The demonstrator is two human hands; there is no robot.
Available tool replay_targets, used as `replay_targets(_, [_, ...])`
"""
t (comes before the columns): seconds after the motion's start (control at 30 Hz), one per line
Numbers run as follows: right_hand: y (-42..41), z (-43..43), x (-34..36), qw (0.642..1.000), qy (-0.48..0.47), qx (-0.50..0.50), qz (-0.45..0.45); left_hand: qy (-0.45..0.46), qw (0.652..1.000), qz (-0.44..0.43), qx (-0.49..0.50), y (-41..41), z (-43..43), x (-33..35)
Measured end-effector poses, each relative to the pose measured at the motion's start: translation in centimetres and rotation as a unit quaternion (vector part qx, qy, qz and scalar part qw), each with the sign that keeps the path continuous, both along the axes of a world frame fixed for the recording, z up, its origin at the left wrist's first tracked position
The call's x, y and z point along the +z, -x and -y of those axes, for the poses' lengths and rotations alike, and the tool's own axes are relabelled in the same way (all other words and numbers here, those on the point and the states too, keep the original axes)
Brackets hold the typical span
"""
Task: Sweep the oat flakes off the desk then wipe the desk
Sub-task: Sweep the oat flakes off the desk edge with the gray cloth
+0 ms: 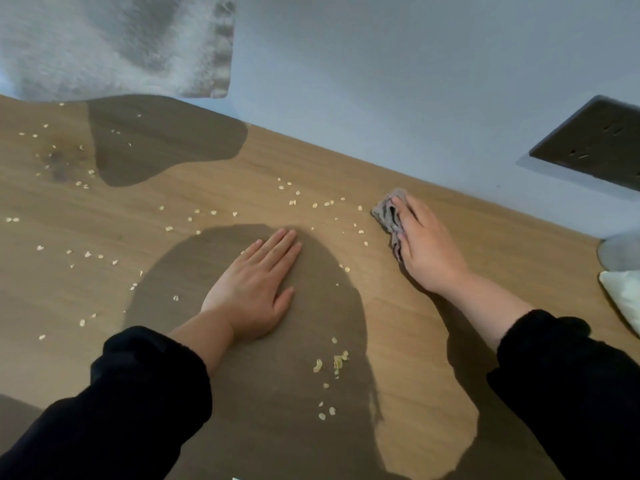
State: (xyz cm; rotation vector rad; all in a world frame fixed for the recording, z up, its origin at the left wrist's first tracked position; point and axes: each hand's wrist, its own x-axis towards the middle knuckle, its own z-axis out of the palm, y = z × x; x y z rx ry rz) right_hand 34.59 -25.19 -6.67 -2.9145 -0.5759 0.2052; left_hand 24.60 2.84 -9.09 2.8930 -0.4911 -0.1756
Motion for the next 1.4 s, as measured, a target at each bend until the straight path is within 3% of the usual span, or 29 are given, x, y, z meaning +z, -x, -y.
replay_targets(0.2, [-3.8,-4.0,-0.2,0.996,-0.064,-0.055,0.001,-0.01,1.0,0.003,0.0,0.0,0.1,0.1])
replay_targets(0.37, [-3.9,-7.4,0.5,0.991,-0.112,0.062,-0.036,-0.013,1.0,0.017,0.001,0.0,0.1,0.1])
replay_targets(0.5, [-1.6,-3.2,1.1,0.979,-0.103,0.145,-0.098,-0.014,1.0,0.02,0.003,0.0,0.0,-0.1])
replay_targets(0.6, [-3.6,-1.1,1.6,0.976,-0.156,0.085,-0.125,-0.014,1.0,0.023,0.004,0.1,0.1,-0.2])
replay_targets(0.77, [-5.1,-4.5,0.7,0.98,-0.175,0.037,-0.084,-0.011,1.0,0.021,0.005,0.0,0.0,-0.2])
replay_targets(0.97, [-0.8,-2.6,1.7,0.965,-0.113,0.184,-0.149,-0.012,1.0,0.023,0.006,0.0,0.0,-0.3])
replay_targets(1.03, [-3.1,-0.5,1.8,0.968,-0.128,0.134,-0.169,-0.008,1.0,0.022,0.003,0.0,0.0,-0.3])
replay_targets(1.2, [-4.9,3.7,1.0,0.968,-0.202,-0.082,-0.121,0.004,0.999,0.031,0.002,0.0,0.0,-0.2])
replay_targets(1.3, [-0.6,2.2,0.7,0.972,-0.198,-0.096,-0.077,0.01,1.0,0.029,0.003,0.1,0.0,-0.3])
replay_targets(1.4, [4.2,-1.7,0.5,0.985,-0.165,-0.028,-0.044,0.01,1.0,0.018,0.003,0.0,-0.1,-0.3])
